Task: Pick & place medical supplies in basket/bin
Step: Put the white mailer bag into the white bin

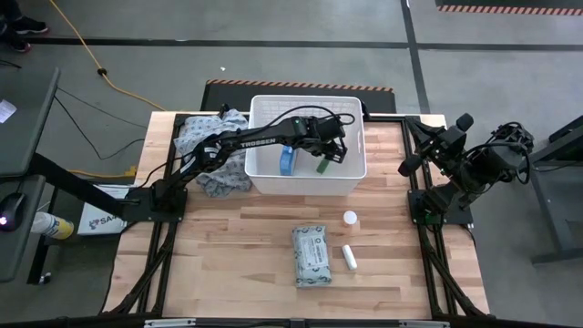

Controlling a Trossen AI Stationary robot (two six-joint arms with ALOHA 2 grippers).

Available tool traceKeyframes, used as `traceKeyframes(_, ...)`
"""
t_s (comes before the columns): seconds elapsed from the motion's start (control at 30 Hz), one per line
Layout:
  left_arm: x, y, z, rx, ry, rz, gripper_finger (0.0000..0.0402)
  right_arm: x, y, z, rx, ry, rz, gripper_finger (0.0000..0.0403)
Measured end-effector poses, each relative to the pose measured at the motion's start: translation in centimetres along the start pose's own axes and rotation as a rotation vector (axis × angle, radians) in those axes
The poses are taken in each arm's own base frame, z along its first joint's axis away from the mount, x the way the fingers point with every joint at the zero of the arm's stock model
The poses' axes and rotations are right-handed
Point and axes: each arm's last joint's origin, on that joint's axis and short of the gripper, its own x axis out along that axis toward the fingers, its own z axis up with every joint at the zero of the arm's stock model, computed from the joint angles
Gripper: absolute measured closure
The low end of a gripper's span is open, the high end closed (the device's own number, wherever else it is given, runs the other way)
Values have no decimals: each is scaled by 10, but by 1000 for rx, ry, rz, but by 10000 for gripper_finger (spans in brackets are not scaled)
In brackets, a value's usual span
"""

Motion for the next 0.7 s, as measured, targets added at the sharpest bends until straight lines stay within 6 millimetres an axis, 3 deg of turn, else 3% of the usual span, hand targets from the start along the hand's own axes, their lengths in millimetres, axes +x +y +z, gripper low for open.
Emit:
traceKeyframes(0.33,-4,-2,1,10,22,-36,111,0,0,0,-1,0,0,403)
traceKeyframes(0.7,-38,-6,13,27,-24,-142,121,0,0,0,1,2,-3,403)
